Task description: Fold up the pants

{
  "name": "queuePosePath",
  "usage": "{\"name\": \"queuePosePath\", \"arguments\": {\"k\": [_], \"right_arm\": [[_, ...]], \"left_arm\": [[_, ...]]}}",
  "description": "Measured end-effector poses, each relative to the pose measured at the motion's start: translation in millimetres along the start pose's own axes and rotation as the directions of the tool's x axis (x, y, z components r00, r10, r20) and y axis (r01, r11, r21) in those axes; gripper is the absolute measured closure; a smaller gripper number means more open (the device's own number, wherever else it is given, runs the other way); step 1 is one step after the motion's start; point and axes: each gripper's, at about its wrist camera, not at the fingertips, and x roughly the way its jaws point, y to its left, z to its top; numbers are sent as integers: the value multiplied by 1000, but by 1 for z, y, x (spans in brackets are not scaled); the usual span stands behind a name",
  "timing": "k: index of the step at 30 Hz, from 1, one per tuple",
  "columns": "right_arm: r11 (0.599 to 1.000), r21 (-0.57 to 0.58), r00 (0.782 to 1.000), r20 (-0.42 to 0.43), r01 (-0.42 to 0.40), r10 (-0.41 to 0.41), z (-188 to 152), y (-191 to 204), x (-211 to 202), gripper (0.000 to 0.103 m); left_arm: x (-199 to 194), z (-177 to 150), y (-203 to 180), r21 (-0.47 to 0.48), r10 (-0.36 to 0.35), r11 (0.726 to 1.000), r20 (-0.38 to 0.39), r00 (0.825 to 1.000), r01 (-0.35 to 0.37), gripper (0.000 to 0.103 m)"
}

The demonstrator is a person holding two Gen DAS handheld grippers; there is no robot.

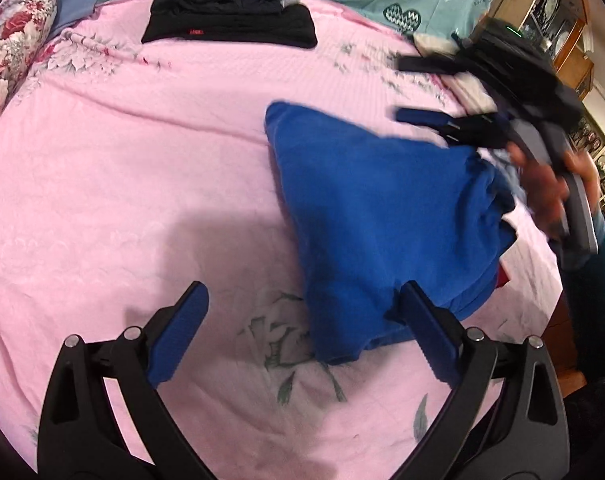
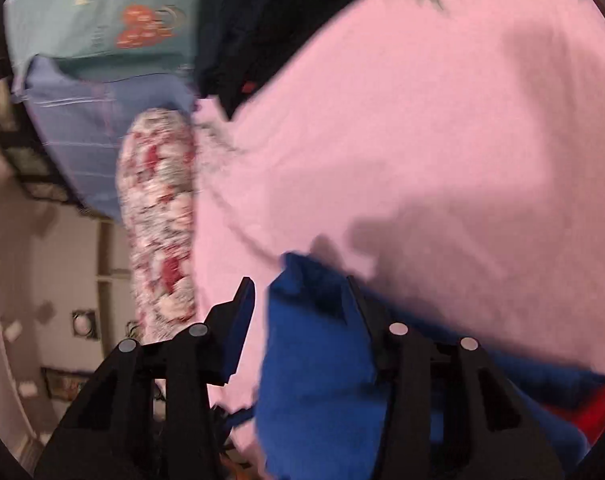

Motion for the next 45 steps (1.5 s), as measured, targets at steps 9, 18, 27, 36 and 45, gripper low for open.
{"name": "queuePosePath", "arguments": {"k": [9, 18, 27, 36, 45], "right_arm": [[990, -80, 969, 225, 119, -98, -108, -25, -167, 17], [994, 90, 997, 22, 67, -69, -152, -65, -133, 17], [992, 111, 997, -35, 66, -62, -126, -51, -93, 5], [999, 48, 1000, 0, 20, -20, -134, -58, -96, 50], [999, -9, 998, 54, 35, -35, -138, -66, -114, 68]], "left_arm": [[25, 30, 7, -107, -139, 985, -29, 990, 135, 5], [54, 26, -3, -140, -213, 971, -151, 965, 193, 5], [69, 34, -9, -111, -266, 962, -171, 949, 250, 2], [79, 46, -5, -137, -349, 935, -169, 922, 329, 2], [74, 40, 8, -260, -431, 887, -169, 887, 382, 2]]}}
